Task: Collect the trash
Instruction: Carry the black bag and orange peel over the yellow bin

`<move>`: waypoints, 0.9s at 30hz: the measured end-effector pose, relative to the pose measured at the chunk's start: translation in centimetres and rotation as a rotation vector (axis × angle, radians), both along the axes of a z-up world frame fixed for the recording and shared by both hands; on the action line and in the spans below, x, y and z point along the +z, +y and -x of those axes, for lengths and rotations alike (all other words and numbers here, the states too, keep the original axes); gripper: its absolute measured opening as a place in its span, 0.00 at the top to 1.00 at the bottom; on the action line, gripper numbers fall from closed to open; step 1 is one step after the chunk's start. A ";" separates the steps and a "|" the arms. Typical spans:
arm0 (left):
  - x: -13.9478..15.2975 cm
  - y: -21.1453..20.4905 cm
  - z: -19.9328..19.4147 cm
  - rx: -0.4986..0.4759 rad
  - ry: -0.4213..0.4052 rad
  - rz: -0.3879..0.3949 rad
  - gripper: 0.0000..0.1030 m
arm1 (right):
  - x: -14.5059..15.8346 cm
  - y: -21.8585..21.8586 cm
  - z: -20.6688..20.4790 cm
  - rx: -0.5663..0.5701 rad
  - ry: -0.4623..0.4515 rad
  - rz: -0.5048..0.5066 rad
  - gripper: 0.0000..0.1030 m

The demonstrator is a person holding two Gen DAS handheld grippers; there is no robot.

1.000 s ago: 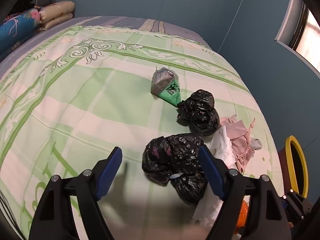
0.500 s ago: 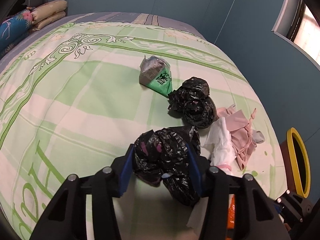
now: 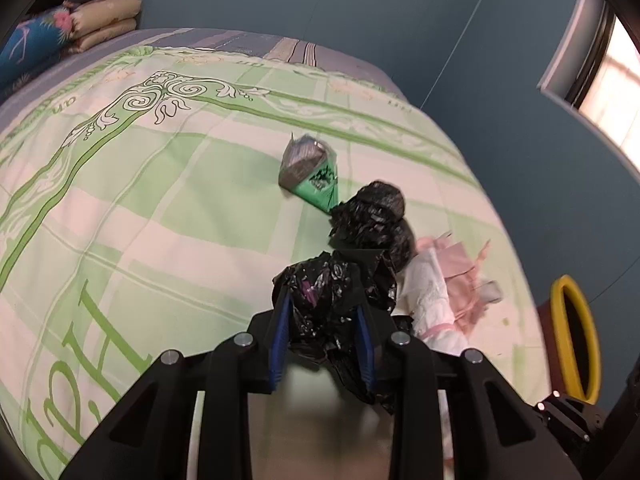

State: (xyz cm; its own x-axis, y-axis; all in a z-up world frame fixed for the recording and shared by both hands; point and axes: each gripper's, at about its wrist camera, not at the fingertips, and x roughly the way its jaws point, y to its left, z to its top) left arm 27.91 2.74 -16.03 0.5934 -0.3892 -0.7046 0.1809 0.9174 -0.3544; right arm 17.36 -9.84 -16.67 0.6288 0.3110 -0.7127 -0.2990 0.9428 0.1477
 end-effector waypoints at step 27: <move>7.6 5.4 5.3 0.098 -0.192 0.133 0.74 | 6.2 -4.8 3.3 -0.092 -0.143 -0.102 0.68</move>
